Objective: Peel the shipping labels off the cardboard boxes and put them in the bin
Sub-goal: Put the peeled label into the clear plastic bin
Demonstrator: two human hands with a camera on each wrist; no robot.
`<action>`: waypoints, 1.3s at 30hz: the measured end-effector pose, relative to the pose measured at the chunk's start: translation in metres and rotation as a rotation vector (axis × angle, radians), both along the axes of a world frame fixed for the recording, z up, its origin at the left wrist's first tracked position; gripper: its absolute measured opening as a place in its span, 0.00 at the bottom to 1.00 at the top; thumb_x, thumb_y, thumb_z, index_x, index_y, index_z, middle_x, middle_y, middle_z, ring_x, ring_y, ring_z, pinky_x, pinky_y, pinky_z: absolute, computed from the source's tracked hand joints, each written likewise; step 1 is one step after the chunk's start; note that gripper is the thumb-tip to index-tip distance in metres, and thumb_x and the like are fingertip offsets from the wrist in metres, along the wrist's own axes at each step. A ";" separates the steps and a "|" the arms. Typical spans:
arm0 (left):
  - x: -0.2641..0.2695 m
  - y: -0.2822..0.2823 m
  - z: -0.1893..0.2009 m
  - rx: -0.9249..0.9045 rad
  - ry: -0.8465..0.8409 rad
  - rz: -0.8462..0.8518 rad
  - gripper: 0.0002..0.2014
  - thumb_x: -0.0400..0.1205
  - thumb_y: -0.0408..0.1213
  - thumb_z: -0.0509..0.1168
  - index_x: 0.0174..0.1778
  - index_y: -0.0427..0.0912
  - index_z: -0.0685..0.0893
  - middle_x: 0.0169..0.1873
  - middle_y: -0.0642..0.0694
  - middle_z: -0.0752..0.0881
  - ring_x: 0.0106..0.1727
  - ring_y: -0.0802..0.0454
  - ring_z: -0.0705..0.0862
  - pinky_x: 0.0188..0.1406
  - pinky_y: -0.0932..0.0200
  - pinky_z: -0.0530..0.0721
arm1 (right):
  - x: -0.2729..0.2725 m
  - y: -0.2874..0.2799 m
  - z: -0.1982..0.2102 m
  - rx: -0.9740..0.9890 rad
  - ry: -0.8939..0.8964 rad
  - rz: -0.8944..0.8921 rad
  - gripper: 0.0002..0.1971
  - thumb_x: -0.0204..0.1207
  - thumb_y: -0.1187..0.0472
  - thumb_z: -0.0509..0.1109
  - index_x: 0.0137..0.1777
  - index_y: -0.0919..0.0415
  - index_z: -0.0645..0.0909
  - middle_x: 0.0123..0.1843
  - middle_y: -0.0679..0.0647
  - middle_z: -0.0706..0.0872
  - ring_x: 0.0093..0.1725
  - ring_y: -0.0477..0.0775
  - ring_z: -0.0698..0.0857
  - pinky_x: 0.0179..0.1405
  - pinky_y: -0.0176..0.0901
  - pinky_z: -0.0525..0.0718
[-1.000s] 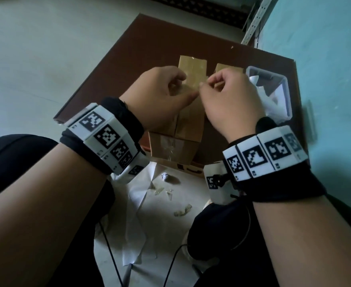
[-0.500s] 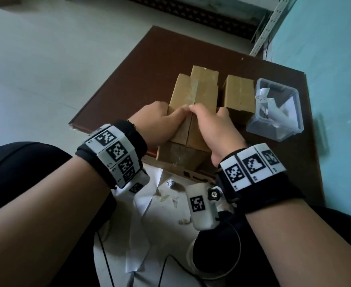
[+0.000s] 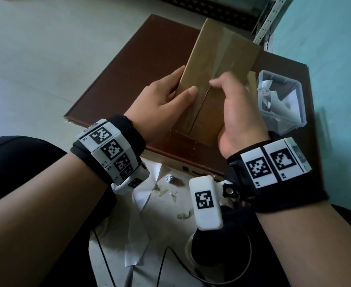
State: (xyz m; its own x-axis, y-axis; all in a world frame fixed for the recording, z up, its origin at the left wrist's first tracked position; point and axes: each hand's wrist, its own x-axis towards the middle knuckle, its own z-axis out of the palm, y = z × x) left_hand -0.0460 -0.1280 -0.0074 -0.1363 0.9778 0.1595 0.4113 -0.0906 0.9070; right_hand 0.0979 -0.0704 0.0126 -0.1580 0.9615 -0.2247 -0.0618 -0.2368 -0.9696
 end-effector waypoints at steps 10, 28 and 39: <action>-0.003 0.007 0.003 -0.001 0.014 0.013 0.29 0.86 0.55 0.62 0.84 0.54 0.71 0.66 0.58 0.88 0.65 0.60 0.87 0.68 0.49 0.86 | -0.005 0.002 0.006 -0.020 0.034 0.014 0.35 0.64 0.46 0.77 0.75 0.45 0.84 0.68 0.53 0.92 0.69 0.64 0.90 0.70 0.72 0.85; 0.009 0.007 0.005 0.026 0.032 0.272 0.19 0.86 0.55 0.66 0.31 0.49 0.81 0.23 0.57 0.80 0.25 0.62 0.78 0.27 0.65 0.75 | -0.008 -0.012 0.002 0.064 -0.155 0.058 0.47 0.74 0.74 0.60 0.92 0.40 0.59 0.80 0.51 0.80 0.74 0.58 0.83 0.74 0.66 0.86; 0.000 0.005 0.006 -0.029 -0.048 -0.141 0.24 0.78 0.30 0.66 0.72 0.47 0.82 0.52 0.55 0.90 0.52 0.59 0.90 0.49 0.61 0.88 | -0.005 0.003 0.005 0.070 -0.065 -0.039 0.27 0.69 0.49 0.76 0.70 0.44 0.84 0.64 0.51 0.93 0.66 0.59 0.90 0.71 0.68 0.85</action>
State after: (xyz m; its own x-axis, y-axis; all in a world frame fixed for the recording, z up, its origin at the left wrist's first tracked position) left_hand -0.0462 -0.1235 -0.0014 -0.0035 0.9918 0.1275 0.3528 -0.1180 0.9282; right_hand 0.0934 -0.0673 0.0179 -0.1077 0.9803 -0.1653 -0.0065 -0.1670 -0.9859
